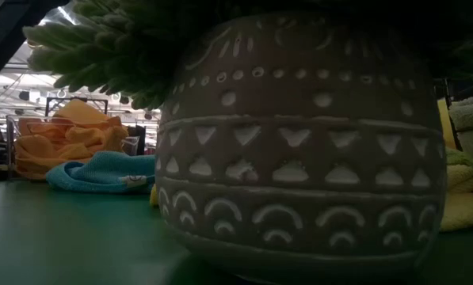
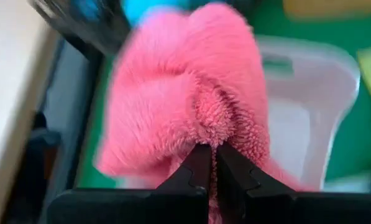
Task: Sort microfiber towel by color & place in baskets
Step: Put the pink microfiber towel into the white bin
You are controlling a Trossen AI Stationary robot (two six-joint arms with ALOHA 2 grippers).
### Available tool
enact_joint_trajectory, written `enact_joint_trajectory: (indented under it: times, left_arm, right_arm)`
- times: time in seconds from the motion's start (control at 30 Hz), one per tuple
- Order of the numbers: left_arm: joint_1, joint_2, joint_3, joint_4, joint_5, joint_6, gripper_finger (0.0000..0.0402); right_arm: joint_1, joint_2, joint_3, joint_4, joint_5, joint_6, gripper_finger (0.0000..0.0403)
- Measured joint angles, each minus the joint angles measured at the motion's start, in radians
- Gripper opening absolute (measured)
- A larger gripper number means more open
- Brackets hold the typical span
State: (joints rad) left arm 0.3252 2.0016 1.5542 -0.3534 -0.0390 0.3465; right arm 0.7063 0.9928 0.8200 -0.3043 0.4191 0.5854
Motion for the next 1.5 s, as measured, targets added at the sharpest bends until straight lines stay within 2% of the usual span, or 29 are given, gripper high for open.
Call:
enact_joint_trajectory:
  times: [0.27, 0.47, 0.57, 0.8, 0.93, 1.1, 1.27, 1.5]
  left_arm:
    - [0.002, 0.022, -0.091, -0.005, -0.004, 0.008, 0.0005]
    - [0.006, 0.023, -0.111, -0.002, -0.028, 0.004, 0.0008]
    - [0.006, 0.023, -0.111, 0.013, -0.031, -0.018, 0.0026]
    - [0.003, 0.022, -0.111, 0.018, -0.036, -0.083, 0.0094]
    - [-0.014, 0.000, -0.111, 0.009, -0.108, -0.078, 0.0117]
    - [-0.039, -0.026, -0.071, -0.006, -0.214, -0.076, 0.0120]
    - [-0.065, -0.033, -0.031, -0.018, -0.212, -0.075, 0.0120]
    - [-0.118, -0.034, 0.036, -0.123, -0.187, -0.076, 0.0120]
  right_arm:
    - [0.000, 0.000, 0.000, -0.006, 0.000, 0.000, 0.0202]
    - [0.000, 0.000, 0.000, -0.006, 0.000, 0.000, 0.0202]
    - [0.000, 0.000, 0.000, -0.006, 0.000, 0.000, 0.0202]
    - [0.000, 0.000, 0.000, -0.006, 0.000, 0.000, 0.0202]
    - [0.000, 0.000, 0.000, -0.006, 0.000, 0.000, 0.0202]
    - [0.000, 0.000, 0.000, -0.005, 0.000, 0.000, 0.0202]
    - [0.000, 0.000, 0.000, -0.006, 0.001, 0.000, 0.0202]
    - [0.000, 0.000, 0.000, -0.007, 0.000, 0.000, 0.0202]
